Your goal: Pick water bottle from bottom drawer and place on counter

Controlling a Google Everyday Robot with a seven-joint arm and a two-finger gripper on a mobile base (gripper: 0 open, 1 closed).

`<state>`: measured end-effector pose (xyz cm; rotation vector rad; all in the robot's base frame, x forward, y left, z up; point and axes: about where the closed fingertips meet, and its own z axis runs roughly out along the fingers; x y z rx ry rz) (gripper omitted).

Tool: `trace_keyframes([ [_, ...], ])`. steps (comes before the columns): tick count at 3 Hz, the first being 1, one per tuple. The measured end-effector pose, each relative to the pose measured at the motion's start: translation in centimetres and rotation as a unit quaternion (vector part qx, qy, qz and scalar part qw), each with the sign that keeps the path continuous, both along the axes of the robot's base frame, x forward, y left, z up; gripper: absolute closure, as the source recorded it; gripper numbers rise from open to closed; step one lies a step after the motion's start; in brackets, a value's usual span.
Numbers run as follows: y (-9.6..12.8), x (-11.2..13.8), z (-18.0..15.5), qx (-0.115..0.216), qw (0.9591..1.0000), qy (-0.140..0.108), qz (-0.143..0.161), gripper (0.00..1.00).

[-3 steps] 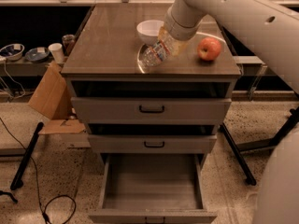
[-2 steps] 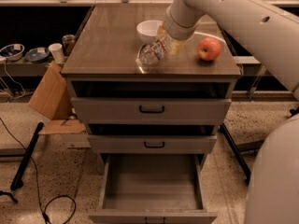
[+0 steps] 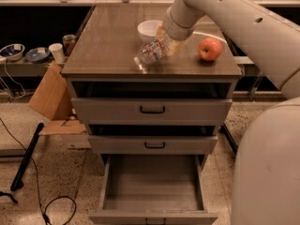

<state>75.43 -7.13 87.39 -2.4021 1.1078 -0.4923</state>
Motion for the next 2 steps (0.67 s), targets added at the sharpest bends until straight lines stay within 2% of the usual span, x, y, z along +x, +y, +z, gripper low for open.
trace_keyframes([
  [1, 0.09, 0.44, -0.90, 0.013, 0.9999, 0.011, 0.001, 1.00],
  [2, 0.11, 0.61, -1.35, 0.019, 0.9997, 0.018, 0.001, 0.81],
])
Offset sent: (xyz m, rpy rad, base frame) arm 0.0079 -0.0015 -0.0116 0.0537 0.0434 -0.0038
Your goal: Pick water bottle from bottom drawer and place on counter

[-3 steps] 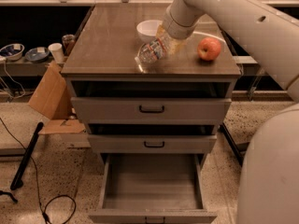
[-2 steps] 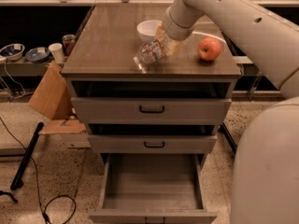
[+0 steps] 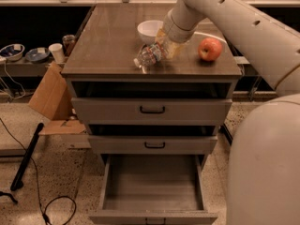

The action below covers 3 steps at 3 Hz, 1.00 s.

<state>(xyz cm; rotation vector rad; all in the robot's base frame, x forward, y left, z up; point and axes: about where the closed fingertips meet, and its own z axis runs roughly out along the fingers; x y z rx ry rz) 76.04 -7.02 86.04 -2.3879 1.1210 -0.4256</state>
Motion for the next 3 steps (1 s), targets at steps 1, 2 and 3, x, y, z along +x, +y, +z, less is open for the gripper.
trace_keyframes([
  [1, 0.01, 0.01, -0.04, 0.000, 1.0000, 0.001, 0.000, 0.58],
  [2, 0.03, -0.01, -0.02, 0.000, 1.0000, 0.001, 0.000, 0.35],
  [3, 0.04, -0.08, 0.05, -0.001, 1.0000, 0.002, 0.000, 0.12],
])
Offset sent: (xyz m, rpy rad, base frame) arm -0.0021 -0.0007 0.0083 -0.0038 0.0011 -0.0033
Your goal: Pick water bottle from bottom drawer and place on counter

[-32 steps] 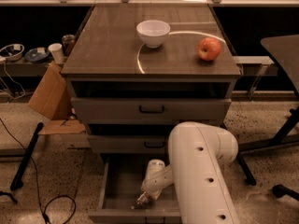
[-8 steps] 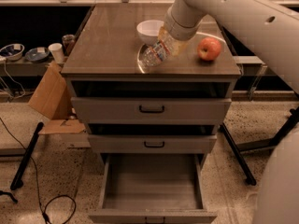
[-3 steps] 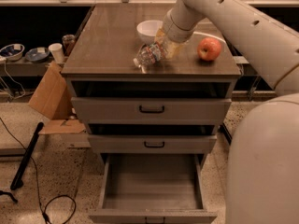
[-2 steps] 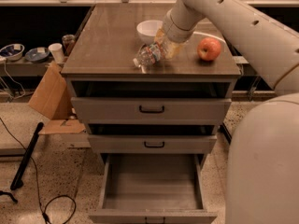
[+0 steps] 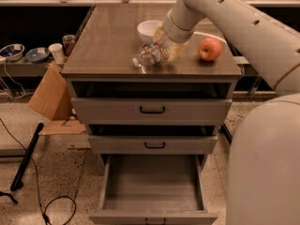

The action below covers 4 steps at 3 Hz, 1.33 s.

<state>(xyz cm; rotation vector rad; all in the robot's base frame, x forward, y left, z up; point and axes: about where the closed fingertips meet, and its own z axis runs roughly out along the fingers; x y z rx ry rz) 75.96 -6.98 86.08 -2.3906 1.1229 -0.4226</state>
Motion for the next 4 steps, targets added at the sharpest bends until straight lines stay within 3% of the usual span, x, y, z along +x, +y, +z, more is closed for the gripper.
trace_keyframes([
  [1, 0.0, -1.1, 1.0, -0.010, 0.9999, -0.005, 0.000, 0.00],
  [3, -0.4, -1.7, 0.3, -0.026, 0.9995, 0.019, -0.003, 0.00],
  [4, -1.1, -2.4, -0.6, -0.041, 0.9982, 0.044, -0.011, 0.00],
])
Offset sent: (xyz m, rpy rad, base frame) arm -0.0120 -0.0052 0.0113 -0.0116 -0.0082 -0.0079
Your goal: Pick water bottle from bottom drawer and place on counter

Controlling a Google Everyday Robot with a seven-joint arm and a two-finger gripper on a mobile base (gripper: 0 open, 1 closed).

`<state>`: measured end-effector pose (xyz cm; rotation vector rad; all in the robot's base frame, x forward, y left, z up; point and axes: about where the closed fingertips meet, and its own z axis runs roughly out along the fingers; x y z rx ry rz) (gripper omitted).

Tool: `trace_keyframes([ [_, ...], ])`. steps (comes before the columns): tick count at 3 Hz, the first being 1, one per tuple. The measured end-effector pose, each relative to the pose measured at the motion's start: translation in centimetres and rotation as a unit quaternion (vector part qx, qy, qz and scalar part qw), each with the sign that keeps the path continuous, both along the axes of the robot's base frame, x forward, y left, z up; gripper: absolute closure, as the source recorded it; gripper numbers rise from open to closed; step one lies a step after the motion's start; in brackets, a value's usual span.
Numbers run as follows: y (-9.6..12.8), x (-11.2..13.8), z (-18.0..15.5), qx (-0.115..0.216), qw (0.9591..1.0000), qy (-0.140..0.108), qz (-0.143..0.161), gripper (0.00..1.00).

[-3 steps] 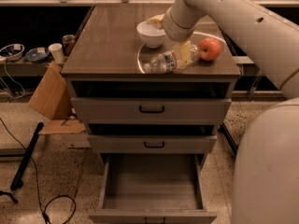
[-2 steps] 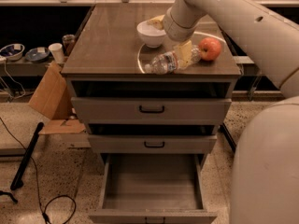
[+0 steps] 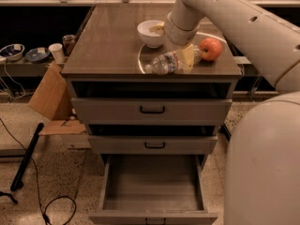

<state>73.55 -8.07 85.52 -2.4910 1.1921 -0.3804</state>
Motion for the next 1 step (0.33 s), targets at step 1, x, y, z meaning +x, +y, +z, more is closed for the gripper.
trace_keyframes([
  [1, 0.00, 0.00, 0.00, 0.000, 1.0000, 0.000, 0.000, 0.00],
])
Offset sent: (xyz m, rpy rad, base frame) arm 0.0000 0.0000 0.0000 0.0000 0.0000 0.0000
